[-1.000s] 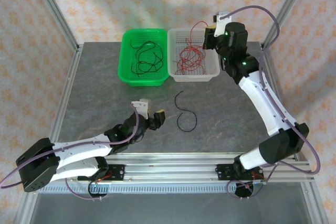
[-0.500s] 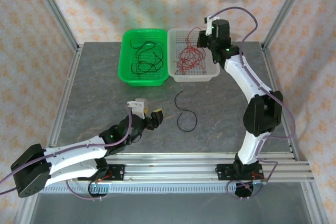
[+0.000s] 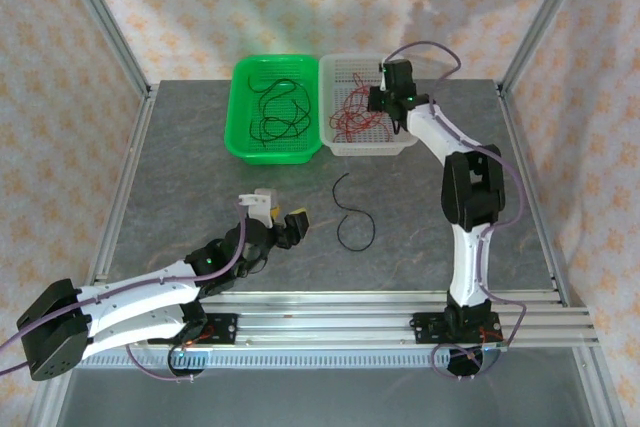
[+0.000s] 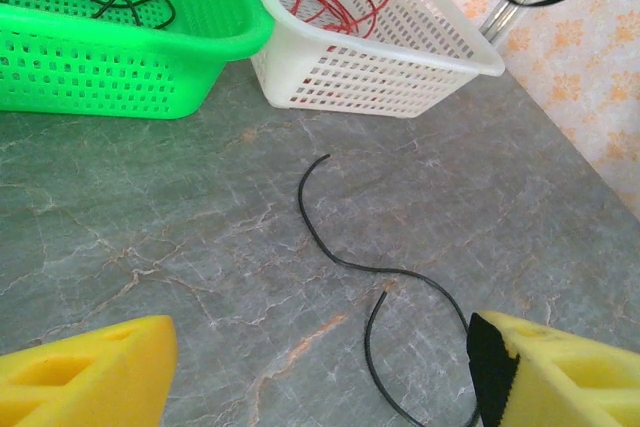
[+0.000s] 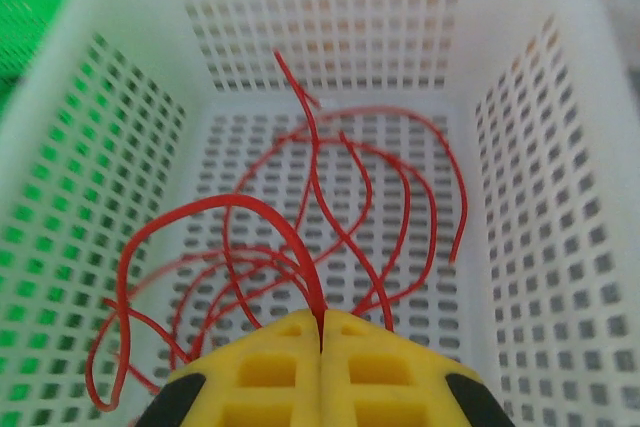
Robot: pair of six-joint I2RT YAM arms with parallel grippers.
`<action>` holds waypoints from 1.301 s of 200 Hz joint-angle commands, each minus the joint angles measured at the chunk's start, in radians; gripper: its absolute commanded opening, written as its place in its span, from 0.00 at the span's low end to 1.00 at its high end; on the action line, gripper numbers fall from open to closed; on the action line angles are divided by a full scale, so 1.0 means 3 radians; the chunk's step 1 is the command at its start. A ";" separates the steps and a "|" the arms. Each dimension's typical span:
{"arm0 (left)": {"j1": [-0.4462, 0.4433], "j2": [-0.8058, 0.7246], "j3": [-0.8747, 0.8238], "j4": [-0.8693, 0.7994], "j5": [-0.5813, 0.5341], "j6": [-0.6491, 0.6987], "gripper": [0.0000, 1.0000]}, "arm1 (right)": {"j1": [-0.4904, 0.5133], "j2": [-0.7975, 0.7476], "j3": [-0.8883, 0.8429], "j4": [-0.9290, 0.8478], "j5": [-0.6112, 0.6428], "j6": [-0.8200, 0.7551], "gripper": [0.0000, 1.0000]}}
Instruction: Untangle the cables
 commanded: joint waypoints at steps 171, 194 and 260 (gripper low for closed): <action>-0.0094 0.0405 0.0875 -0.1438 0.0092 -0.0560 0.77 | 0.0187 -0.0310 0.0523 -0.1675 0.0992 0.0734 0.81; -0.0166 0.0519 0.1019 -0.1668 0.0095 -0.0653 0.78 | 0.0202 -0.0533 0.0350 -0.1670 0.0936 0.0791 0.87; -0.0417 0.1592 0.2080 -0.2696 0.0344 -0.0734 0.75 | 0.0299 -0.1991 -0.1329 -0.1039 0.0502 0.0880 0.82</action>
